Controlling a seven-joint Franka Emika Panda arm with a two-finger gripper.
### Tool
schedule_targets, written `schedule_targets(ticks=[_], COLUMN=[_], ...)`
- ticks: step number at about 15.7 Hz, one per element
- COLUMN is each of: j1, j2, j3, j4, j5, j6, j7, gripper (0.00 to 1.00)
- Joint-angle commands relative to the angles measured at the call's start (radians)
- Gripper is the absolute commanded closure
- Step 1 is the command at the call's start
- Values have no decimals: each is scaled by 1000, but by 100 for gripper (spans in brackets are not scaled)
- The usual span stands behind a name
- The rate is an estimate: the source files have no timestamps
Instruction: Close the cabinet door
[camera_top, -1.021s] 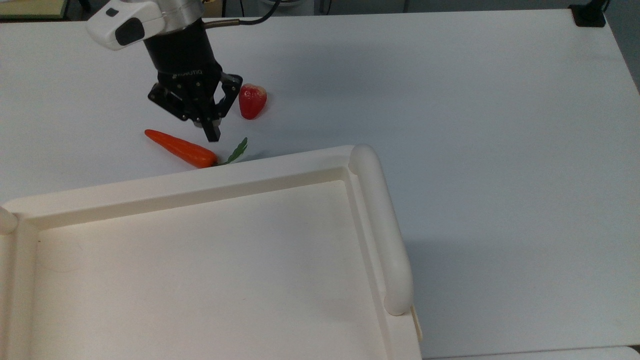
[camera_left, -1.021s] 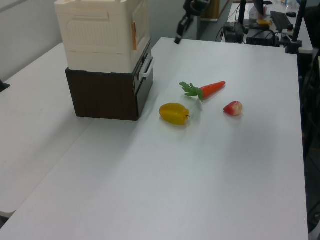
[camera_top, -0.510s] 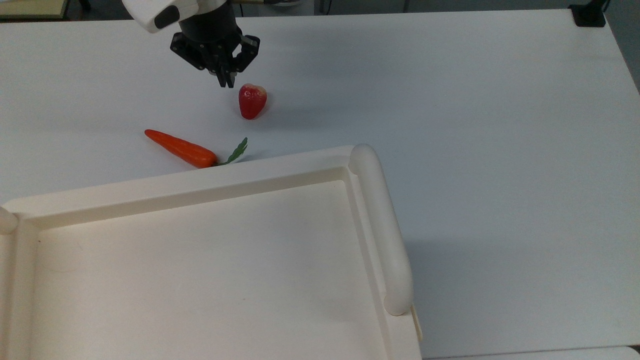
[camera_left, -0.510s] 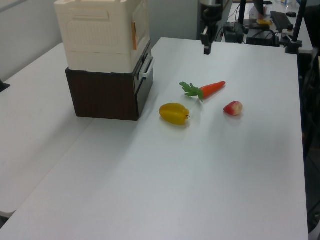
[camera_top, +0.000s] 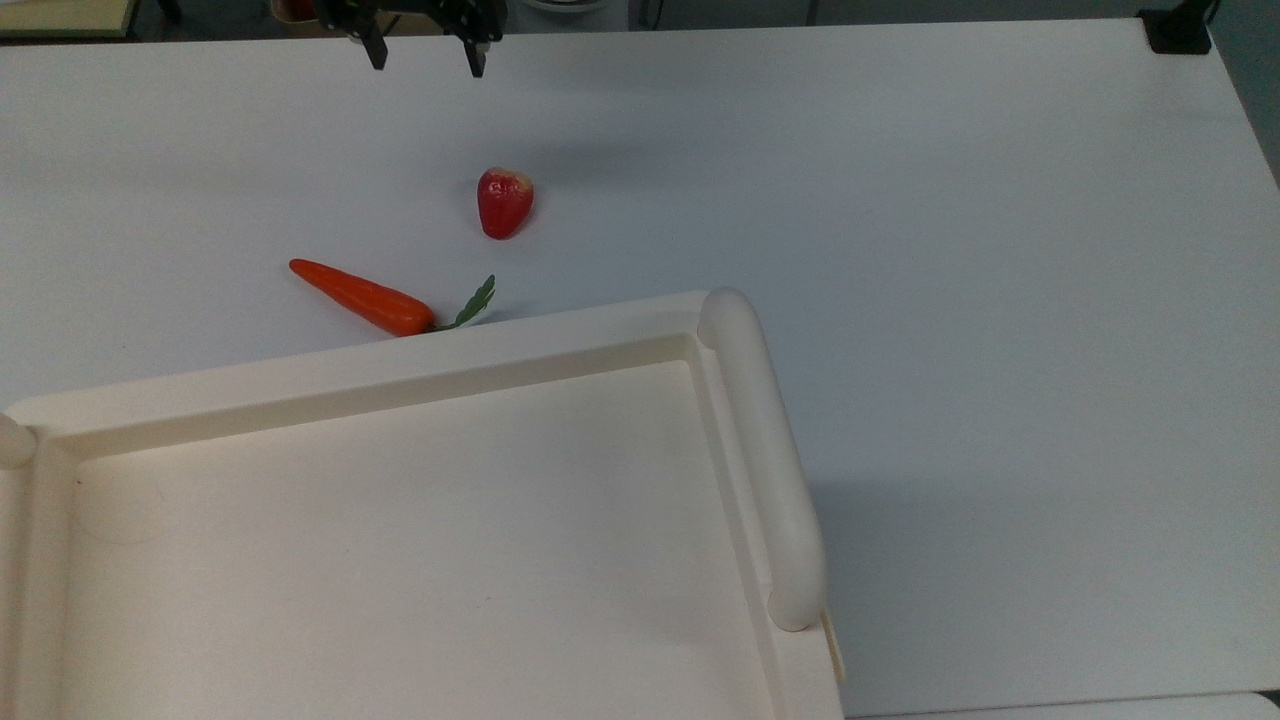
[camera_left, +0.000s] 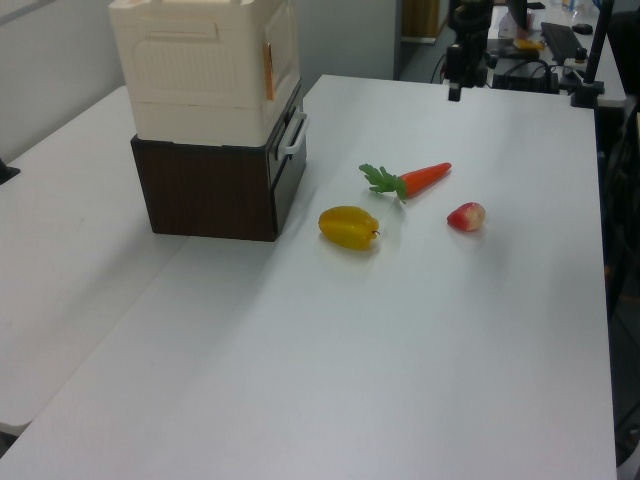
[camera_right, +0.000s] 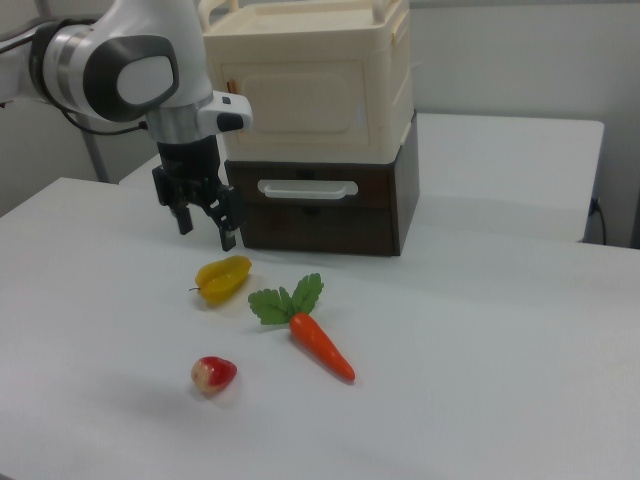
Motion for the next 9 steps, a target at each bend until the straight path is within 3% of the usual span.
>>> schedule_targets(ticks=[1, 3, 9], j1=[99, 145, 138], j2=[-35, -34, -31], j3=[-126, -181, -186], j4=[-12, 2, 36], j5=[-14, -15, -15], j6=[-53, -50, -74], j7=[-57, -57, -44], gripper=[0, 0, 0])
